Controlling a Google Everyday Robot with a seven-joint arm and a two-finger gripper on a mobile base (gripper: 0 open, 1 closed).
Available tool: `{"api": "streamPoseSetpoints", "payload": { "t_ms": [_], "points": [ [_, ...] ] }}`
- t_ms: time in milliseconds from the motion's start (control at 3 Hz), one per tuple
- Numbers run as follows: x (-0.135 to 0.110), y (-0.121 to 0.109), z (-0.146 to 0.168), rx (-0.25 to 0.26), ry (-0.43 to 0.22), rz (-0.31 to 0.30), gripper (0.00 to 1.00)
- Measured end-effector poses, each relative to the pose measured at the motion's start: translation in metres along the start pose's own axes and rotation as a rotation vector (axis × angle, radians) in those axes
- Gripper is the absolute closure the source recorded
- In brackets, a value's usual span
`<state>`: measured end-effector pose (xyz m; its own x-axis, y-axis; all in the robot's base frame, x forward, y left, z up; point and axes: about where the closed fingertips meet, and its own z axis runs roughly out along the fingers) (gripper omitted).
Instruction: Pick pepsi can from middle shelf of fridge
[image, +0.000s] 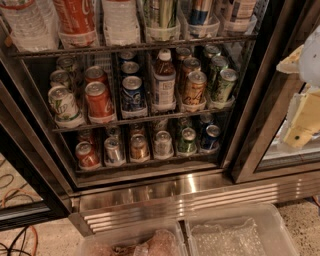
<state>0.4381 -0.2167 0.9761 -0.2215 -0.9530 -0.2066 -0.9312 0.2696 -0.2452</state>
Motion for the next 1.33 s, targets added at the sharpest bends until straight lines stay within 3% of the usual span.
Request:
{"api": "streamPoseSetpoints", "payload": {
  "t_ms": [333,667,1000,1333],
  "points": [
    [0.0,0.0,0.0,0.0,0.0,0.0,0.0],
    [-0.004,0.0,0.003,0.005,-0.046,0.011,0.0],
    [-0.01,0.008,0.025,-0.03,-0.164,0.049,0.0],
    [-0.036,0.025,0.047,-0.087,-0.29,0.027,0.0]
  ]
}}
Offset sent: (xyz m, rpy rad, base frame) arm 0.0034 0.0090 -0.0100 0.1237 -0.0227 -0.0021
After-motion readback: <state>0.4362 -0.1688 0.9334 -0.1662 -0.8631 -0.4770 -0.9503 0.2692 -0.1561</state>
